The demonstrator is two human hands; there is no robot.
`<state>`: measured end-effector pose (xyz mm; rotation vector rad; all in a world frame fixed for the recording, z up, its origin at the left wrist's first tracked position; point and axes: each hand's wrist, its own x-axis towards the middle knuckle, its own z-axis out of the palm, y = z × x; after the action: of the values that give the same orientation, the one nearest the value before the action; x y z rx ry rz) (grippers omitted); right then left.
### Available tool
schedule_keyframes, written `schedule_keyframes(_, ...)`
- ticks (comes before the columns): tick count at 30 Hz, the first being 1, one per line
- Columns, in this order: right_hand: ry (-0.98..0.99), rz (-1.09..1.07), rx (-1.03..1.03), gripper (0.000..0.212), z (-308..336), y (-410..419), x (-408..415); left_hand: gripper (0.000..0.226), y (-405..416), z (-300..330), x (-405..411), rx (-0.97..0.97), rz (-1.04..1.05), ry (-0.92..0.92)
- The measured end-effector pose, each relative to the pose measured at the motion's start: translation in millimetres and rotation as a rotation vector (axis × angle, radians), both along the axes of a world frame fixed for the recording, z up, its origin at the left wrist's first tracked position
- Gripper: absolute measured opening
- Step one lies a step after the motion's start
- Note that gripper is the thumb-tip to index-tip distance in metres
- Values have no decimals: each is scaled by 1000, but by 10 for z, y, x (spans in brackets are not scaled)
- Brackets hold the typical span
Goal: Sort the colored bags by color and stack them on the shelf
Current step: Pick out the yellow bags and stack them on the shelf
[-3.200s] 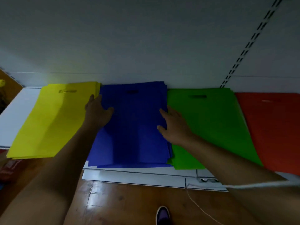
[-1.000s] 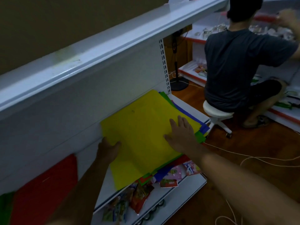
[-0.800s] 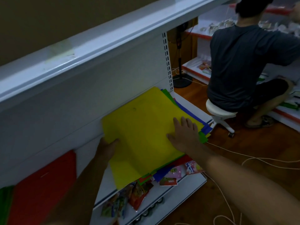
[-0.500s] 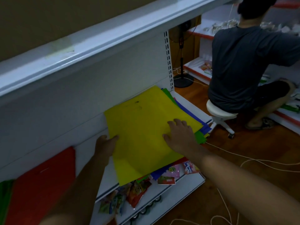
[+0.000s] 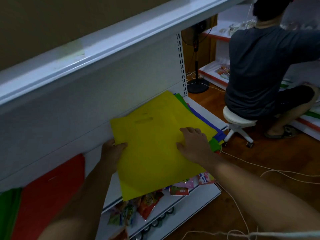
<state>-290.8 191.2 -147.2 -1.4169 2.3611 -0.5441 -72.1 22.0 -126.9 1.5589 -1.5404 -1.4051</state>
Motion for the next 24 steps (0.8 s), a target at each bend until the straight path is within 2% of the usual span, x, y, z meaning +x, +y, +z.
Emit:
schedule_keyframes(5, -20, 28, -17, 65, 15, 39, 18, 38, 92, 165, -38, -8, -75, 90)
schedule_keyframes(11, -100, 43, -66, 69, 123, 77, 47, 44, 227, 432, 10, -125, -126, 213)
schedule_keyframes(14, -219, 16, -114, 76, 196, 73, 108, 47, 241, 542, 142, -121, -106, 279)
schedule_keyframes(19, -574, 7, -182, 81, 400, 23, 386, 46, 303, 731, 478, -76, -29, 396)
schedule_keyframes(24, -631, 49, -250, 70, 625, -108, 843, 50, 330, 824, 1048, -64, 46, 443)
